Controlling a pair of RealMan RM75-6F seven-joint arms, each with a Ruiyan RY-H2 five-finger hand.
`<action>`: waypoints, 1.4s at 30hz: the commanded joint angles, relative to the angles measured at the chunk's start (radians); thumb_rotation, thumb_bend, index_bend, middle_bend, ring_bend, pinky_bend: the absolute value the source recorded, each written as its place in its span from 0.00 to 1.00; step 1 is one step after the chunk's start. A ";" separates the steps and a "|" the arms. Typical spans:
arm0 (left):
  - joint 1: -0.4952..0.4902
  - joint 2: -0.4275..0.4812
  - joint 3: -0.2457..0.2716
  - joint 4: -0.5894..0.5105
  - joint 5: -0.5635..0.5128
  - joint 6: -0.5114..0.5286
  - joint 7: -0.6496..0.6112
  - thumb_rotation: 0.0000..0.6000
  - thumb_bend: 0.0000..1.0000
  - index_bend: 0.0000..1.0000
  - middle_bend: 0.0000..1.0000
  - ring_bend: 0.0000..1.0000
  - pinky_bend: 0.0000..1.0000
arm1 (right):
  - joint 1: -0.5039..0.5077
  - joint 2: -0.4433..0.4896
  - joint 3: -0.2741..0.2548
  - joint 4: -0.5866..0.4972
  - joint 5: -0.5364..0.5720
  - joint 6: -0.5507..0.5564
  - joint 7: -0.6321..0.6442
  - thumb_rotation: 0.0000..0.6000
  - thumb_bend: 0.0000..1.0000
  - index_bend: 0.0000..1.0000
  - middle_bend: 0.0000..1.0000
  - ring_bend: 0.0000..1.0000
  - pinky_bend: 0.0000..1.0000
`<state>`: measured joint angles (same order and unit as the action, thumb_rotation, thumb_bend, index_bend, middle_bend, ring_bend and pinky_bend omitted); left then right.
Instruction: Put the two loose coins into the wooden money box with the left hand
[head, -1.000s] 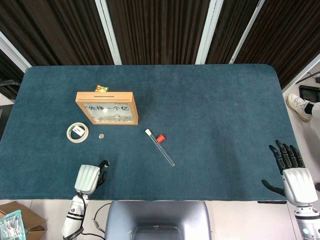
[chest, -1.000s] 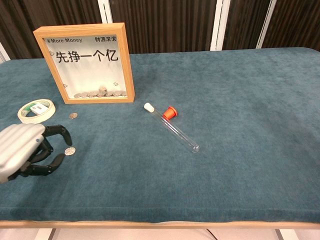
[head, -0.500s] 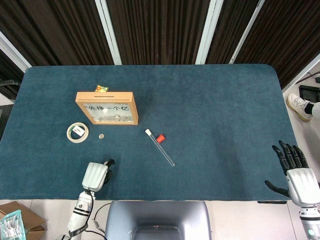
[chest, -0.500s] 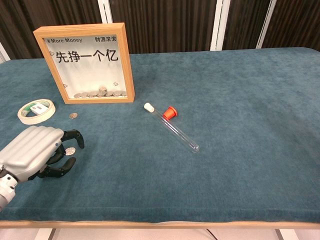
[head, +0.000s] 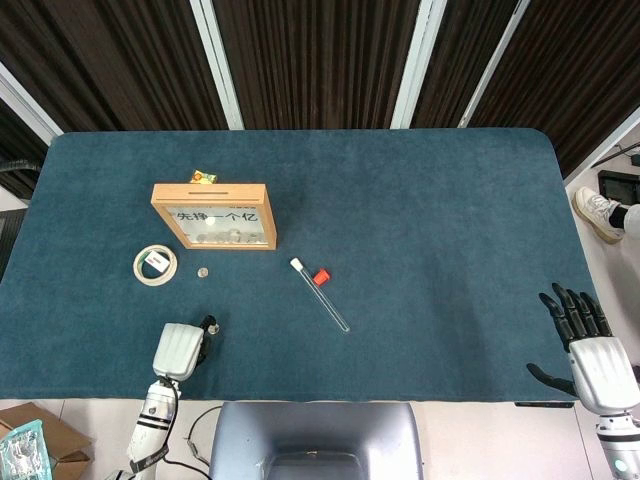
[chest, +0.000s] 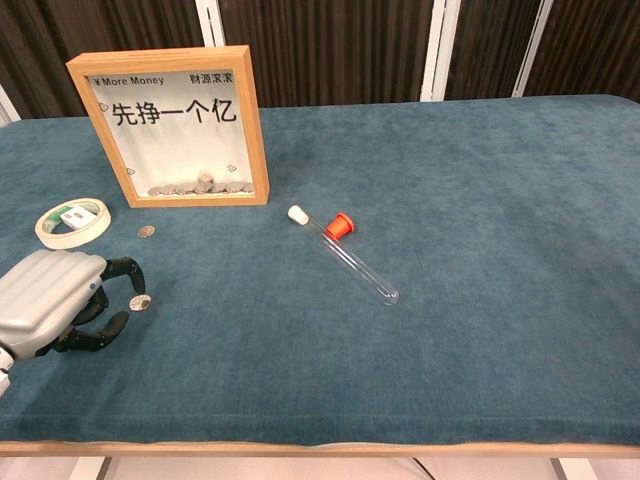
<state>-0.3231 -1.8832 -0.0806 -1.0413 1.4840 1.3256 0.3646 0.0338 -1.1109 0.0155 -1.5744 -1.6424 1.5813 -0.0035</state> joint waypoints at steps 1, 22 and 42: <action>-0.001 -0.001 0.000 0.005 -0.004 -0.001 0.001 1.00 0.43 0.41 1.00 1.00 1.00 | 0.000 0.000 0.000 -0.002 0.001 -0.001 -0.002 1.00 0.11 0.00 0.00 0.00 0.00; -0.013 0.002 0.002 0.007 -0.029 -0.017 0.026 1.00 0.42 0.42 1.00 1.00 1.00 | -0.002 0.000 0.009 -0.015 0.030 -0.010 -0.012 1.00 0.11 0.00 0.00 0.00 0.00; -0.028 0.008 0.010 -0.016 -0.036 -0.033 0.060 1.00 0.42 0.41 1.00 1.00 1.00 | -0.005 0.001 0.010 -0.023 0.039 -0.017 -0.031 1.00 0.11 0.00 0.00 0.00 0.00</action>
<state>-0.3508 -1.8759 -0.0712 -1.0553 1.4497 1.2947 0.4229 0.0288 -1.1099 0.0254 -1.5973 -1.6035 1.5641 -0.0346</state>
